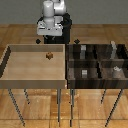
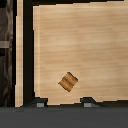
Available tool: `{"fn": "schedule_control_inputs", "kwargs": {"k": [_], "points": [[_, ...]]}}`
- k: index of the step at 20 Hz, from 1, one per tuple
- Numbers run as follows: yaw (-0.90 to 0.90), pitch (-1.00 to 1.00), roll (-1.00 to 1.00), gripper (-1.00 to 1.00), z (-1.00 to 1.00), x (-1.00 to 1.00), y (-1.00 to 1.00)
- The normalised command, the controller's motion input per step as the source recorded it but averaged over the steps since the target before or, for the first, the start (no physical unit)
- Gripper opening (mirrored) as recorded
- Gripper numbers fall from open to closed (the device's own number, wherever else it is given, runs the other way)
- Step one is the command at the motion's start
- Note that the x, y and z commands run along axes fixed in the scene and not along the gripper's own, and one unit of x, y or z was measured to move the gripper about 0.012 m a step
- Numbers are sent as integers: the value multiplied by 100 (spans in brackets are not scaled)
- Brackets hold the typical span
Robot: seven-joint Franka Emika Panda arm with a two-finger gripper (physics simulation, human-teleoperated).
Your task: Place the loaf of bread into the appropriate compartment.
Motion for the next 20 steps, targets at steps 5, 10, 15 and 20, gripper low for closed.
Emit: {"fn": "schedule_control_inputs", "kwargs": {"k": [5, 10, 15, 20], "points": [[0, 0, 0, 100, 0, 0, 0], [0, 0, 0, 100, 0, 0, -20], [0, 0, 0, 100, -40, 0, 0], [0, 0, 0, 100, -100, 0, 0]]}}
